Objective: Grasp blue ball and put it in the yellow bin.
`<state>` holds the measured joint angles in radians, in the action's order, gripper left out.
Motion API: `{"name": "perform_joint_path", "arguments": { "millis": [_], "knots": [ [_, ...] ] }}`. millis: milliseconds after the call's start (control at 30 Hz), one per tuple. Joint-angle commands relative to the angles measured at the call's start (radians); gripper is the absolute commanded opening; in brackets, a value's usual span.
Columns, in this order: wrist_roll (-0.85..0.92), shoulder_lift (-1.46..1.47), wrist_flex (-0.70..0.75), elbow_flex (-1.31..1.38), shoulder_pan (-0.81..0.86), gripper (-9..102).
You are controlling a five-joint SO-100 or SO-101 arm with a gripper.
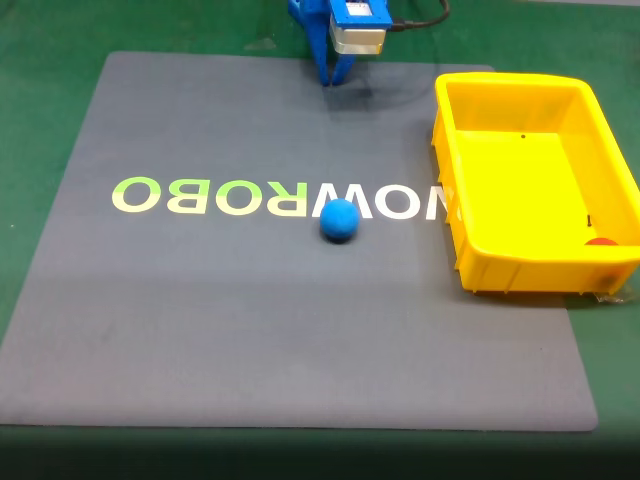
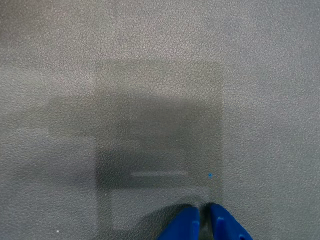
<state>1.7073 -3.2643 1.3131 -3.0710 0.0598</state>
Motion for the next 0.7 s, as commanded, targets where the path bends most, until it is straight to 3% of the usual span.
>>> {"name": "perform_joint_path", "arguments": {
  "millis": [0, 600, 667],
  "knots": [
    [-0.012, -0.011, 0.002, -0.031, 0.014, 0],
    [-0.031, -0.035, 0.011, -0.031, -0.006, 0],
    [-0.058, -0.061, 0.020, -0.031, -0.023, 13]
  ]
}}
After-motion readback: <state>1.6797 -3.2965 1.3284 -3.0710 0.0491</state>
